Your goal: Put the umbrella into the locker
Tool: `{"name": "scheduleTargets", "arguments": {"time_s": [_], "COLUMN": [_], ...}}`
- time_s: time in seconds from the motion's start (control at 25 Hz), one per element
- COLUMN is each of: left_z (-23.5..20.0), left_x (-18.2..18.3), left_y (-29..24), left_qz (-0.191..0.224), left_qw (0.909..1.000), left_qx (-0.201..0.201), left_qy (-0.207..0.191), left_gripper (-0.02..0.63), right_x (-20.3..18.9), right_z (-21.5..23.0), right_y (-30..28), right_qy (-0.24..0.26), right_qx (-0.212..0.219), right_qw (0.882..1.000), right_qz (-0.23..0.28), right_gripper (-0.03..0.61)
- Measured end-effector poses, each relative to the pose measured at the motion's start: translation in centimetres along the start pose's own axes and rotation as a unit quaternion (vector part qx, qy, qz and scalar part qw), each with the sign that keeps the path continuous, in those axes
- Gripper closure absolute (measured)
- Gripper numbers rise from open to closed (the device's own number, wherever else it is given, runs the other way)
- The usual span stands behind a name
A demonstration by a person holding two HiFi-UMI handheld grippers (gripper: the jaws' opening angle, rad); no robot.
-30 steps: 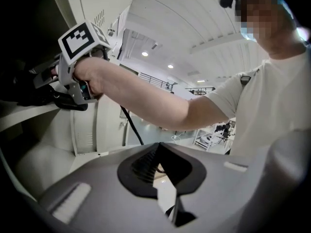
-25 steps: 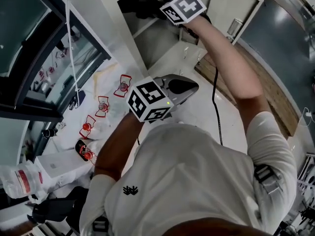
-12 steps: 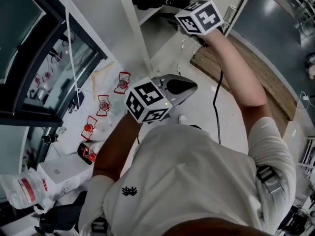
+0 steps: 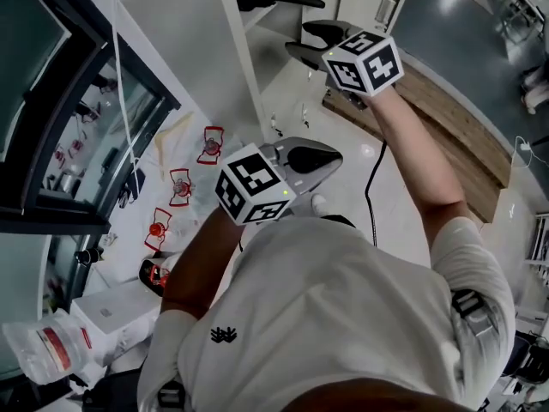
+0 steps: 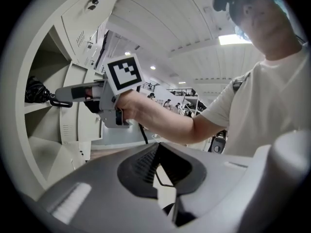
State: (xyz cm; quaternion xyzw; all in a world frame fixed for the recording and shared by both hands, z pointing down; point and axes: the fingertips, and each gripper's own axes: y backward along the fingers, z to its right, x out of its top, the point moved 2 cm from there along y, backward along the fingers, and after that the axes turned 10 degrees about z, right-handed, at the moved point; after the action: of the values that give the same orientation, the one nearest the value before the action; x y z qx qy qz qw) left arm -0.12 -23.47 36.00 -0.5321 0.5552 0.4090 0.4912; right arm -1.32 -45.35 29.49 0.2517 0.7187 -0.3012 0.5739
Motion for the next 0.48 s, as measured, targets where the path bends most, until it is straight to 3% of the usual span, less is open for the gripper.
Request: {"name": "scheduleTargets", "arguments": {"time_s": [0.48], "left_z": [3.9], "left_x": [-1.4], "left_y": [3.6], "left_qz": [0.009], "left_qw": [0.9999], "left_qx": [-0.011], "left_qy": [0.003], "left_gripper": [0.56], "right_x": [-1.3], "right_z": [-6.4], "right_y": [5.4], "right_qy": [-0.053], "right_qx": [-0.031], "right_qw": [0.997], "right_qz": [0.039], "right_gripper": [0.508]}}
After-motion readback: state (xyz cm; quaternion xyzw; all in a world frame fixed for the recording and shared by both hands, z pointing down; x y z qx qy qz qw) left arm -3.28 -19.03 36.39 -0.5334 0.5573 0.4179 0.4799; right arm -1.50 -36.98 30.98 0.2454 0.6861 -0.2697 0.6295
